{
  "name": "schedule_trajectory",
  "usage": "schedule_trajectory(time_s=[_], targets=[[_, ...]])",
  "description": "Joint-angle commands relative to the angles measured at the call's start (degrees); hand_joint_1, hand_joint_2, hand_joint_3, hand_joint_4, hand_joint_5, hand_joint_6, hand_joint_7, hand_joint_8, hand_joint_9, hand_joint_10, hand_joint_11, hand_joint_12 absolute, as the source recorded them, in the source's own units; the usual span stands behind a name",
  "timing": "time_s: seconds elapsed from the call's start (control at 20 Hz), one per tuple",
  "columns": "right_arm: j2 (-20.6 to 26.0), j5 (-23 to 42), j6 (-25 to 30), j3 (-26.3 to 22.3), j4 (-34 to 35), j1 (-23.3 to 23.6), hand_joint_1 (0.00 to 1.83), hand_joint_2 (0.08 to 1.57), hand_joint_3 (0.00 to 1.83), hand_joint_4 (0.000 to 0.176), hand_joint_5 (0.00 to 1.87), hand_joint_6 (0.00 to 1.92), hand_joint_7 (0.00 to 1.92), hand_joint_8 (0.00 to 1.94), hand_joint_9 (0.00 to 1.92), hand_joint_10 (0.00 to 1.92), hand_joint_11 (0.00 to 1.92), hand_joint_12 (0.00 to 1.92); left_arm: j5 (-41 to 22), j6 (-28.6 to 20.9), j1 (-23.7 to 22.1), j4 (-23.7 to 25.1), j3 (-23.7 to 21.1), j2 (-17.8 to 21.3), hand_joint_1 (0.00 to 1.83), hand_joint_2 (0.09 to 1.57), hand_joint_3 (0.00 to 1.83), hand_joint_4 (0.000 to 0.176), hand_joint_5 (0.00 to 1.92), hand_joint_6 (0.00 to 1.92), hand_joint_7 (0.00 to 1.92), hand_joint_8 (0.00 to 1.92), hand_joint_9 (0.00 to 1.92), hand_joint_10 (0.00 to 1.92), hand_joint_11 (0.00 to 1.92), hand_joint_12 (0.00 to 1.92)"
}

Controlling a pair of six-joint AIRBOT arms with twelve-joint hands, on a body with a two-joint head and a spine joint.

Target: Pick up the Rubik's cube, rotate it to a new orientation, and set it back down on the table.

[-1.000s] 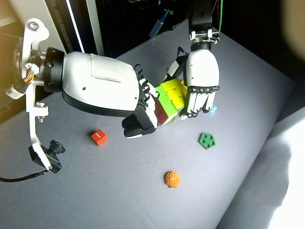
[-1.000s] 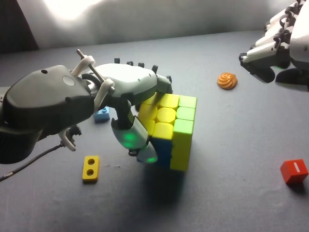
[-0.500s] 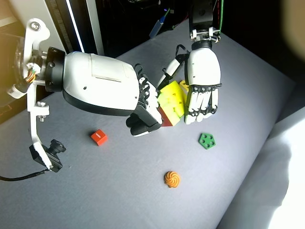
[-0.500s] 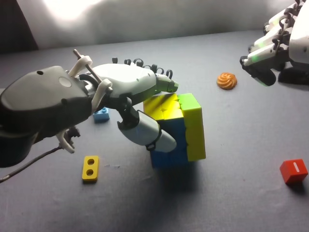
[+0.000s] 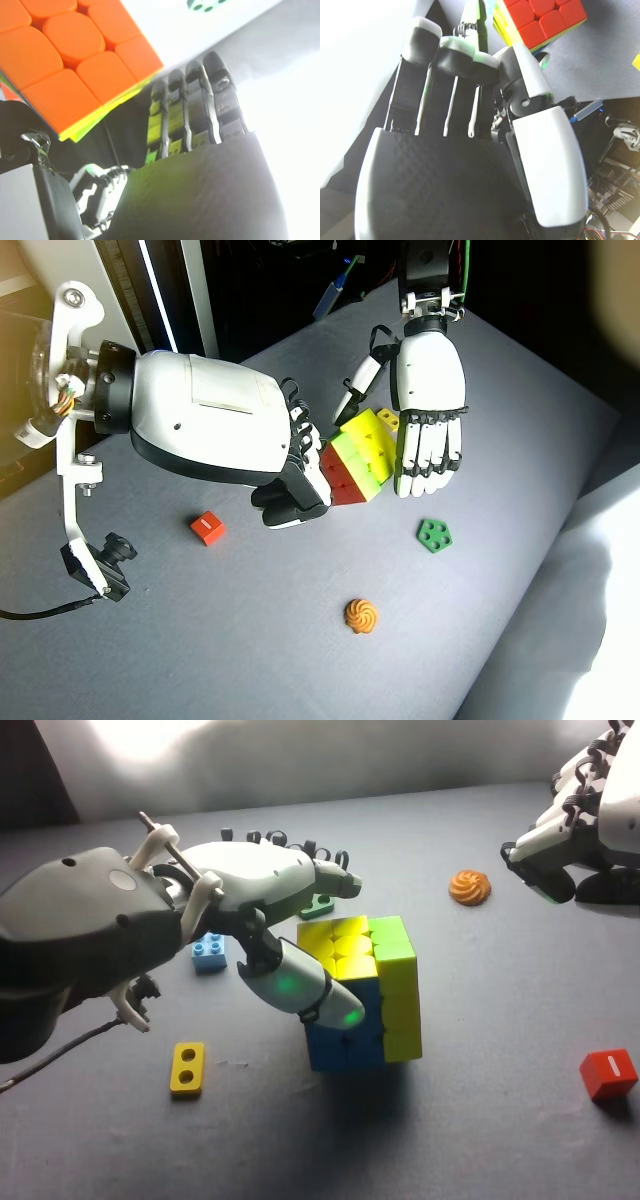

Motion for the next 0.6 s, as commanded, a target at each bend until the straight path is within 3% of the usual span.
schedule_trajectory(time_s=[0.0, 0.05, 0.1, 0.15, 0.2, 0.45, 0.55], targets=[[0.0, 2.1, -0.3, -0.2, 2.3, 0.4, 1.06, 1.30, 0.00, 0.000, 0.64, 1.48, 0.84, 1.81, 0.87, 1.92, 0.72, 1.92, -2.4, -0.1, -1.0, 1.9, -0.2, 0.8, 0.66, 0.91, 0.00, 0.000, 0.26, 0.00, 0.27, 0.00, 0.24, 0.00, 0.00, 0.58], [0.0, 2.1, -0.3, -0.2, 2.3, 0.3, 1.06, 1.30, 0.00, 0.000, 0.64, 1.47, 0.82, 1.81, 0.86, 1.92, 0.71, 1.92, -2.4, -0.1, -1.3, 2.3, -0.5, 1.4, 0.66, 0.90, 0.00, 0.000, 0.27, 0.00, 0.28, 0.00, 0.25, 0.00, 0.00, 0.63], [0.0, 2.1, -0.3, -0.3, 2.3, 0.3, 1.14, 1.31, 0.00, 0.000, 0.61, 1.50, 0.68, 1.64, 0.83, 1.92, 0.67, 1.92, -2.4, 0.1, -1.7, 2.5, -1.0, 2.5, 0.67, 0.90, 0.00, 0.000, 0.28, 0.00, 0.28, 0.00, 0.24, 0.00, 0.00, 0.60], [0.0, 2.1, -0.3, -0.3, 2.3, 0.3, 1.16, 1.31, 0.00, 0.000, 0.61, 1.49, 0.67, 1.59, 0.81, 1.92, 0.66, 1.92, -2.4, 0.8, -2.3, 2.5, -1.4, 3.4, 0.66, 0.90, 0.00, 0.000, 0.27, 0.00, 0.27, 0.00, 0.24, 0.00, 0.00, 0.58], [0.0, 2.1, -0.3, -0.3, 2.3, 0.2, 1.15, 1.33, 0.00, 0.000, 0.57, 1.55, 0.63, 1.62, 0.78, 1.92, 0.61, 1.92, -2.4, 1.5, -2.7, 2.2, -1.9, 4.5, 0.64, 0.89, 0.00, 0.000, 0.21, 0.00, 0.21, 0.00, 0.18, 0.00, 0.00, 0.47], [0.0, 2.1, -0.3, -0.4, 2.3, 0.2, 1.14, 1.33, 0.00, 0.000, 0.57, 1.55, 0.62, 1.63, 0.78, 1.92, 0.65, 1.92, 3.7, 2.3, -4.9, 2.2, -3.1, 8.1, 0.60, 0.87, 0.00, 0.000, 0.21, 0.00, 0.18, 0.00, 0.14, 0.00, 0.00, 0.36], [0.0, 2.1, -0.3, -0.5, 2.3, 0.1, 1.14, 1.34, 0.00, 0.000, 0.55, 1.55, 0.63, 1.66, 0.72, 1.88, 0.59, 1.92, 5.1, 2.2, -6.1, 4.9, -3.8, 9.3, 0.58, 0.88, 0.00, 0.000, 0.21, 0.00, 0.20, 0.00, 0.15, 0.01, 0.00, 0.43]])
